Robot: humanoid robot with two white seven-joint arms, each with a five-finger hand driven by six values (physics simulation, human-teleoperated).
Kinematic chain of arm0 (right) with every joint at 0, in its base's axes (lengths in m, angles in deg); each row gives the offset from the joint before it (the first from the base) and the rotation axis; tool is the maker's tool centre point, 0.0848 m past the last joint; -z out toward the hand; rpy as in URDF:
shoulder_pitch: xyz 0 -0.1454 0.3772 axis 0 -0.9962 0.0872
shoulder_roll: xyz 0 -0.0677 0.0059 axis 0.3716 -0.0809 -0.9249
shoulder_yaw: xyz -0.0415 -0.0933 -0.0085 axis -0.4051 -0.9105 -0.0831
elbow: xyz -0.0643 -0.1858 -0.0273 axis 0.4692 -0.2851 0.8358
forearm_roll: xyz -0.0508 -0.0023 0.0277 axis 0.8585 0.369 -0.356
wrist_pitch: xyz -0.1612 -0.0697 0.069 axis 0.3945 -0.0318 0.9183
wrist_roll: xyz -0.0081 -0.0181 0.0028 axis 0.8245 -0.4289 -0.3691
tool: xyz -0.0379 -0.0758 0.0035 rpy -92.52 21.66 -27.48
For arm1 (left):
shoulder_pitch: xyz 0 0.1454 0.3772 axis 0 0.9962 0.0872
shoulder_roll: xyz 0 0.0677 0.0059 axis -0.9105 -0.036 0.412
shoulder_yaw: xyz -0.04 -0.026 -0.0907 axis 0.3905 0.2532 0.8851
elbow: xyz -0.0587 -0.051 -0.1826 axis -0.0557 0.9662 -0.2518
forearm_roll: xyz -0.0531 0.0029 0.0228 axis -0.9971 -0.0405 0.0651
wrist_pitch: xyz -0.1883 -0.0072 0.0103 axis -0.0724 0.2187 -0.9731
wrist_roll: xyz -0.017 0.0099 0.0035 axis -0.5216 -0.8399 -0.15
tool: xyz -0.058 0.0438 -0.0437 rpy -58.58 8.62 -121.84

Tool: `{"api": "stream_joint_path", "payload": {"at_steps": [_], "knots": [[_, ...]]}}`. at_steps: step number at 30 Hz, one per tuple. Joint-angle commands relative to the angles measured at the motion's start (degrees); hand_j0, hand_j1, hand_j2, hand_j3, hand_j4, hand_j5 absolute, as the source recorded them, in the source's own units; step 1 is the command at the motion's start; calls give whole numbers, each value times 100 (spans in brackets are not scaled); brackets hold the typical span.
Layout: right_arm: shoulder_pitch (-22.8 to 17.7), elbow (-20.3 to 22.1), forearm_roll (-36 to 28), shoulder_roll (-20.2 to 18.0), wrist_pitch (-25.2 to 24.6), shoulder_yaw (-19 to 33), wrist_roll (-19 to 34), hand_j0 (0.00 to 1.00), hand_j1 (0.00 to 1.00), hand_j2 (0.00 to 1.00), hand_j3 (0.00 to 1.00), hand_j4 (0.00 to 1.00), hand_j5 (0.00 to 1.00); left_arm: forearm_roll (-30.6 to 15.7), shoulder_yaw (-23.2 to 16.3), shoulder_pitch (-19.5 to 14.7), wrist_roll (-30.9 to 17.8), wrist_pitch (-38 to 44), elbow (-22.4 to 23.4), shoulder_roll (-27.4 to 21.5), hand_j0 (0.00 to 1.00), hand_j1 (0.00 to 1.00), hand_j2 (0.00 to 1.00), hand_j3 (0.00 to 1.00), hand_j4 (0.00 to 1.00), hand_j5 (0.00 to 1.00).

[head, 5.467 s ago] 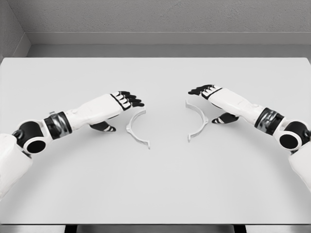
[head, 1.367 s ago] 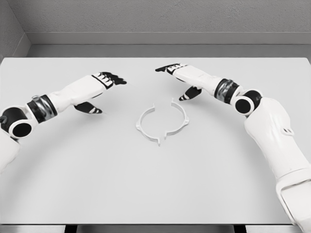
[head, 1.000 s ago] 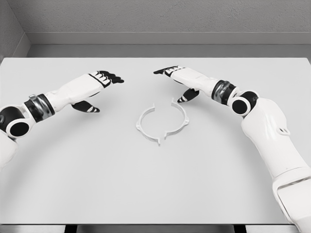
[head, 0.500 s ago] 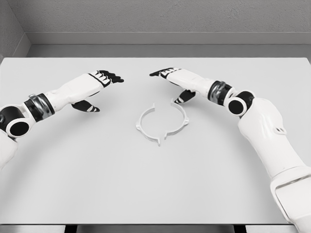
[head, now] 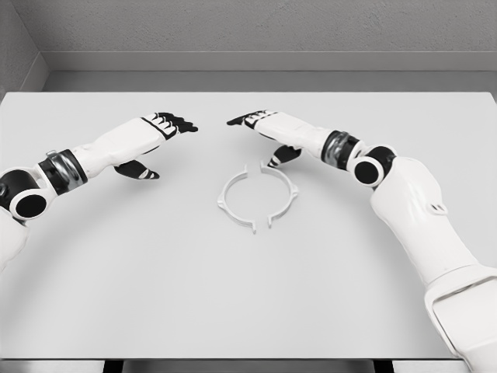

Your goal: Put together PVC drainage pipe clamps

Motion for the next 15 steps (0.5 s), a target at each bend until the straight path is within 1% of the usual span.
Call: {"api": "stream_joint_path", "payload": {"at_steps": [1, 5, 6, 7, 10, 15], "knots": [[0, 15, -29, 44, -3, -30, 3, 100, 100, 100, 100, 100, 100, -40, 2, 0, 6, 7, -1, -3, 100, 100, 100, 100, 100, 100], [0, 32, -29, 97, -3, -39, 12, 100, 100, 100, 100, 100, 100, -40, -6, 0, 6, 7, -1, -3, 100, 100, 100, 100, 100, 100], [-9, 138, -28, 88, -3, -30, 20, 100, 100, 100, 100, 100, 100, -40, -6, 0, 6, 7, -1, 6, 100, 100, 100, 100, 100, 100], [-9, 156, -29, 88, -3, -30, 21, 100, 100, 100, 100, 100, 100, -40, -6, 0, 6, 7, -1, 6, 100, 100, 100, 100, 100, 100], [9, 138, -29, 88, -3, -21, 12, 100, 100, 100, 100, 100, 100, -40, -6, 0, -3, 7, -1, 14, 100, 100, 100, 100, 100, 100], [228, -38, -37, 9, -3, 49, -32, 100, 100, 100, 100, 100, 100, -40, -6, 0, 6, 7, -1, 6, 100, 100, 100, 100, 100, 100]]}}
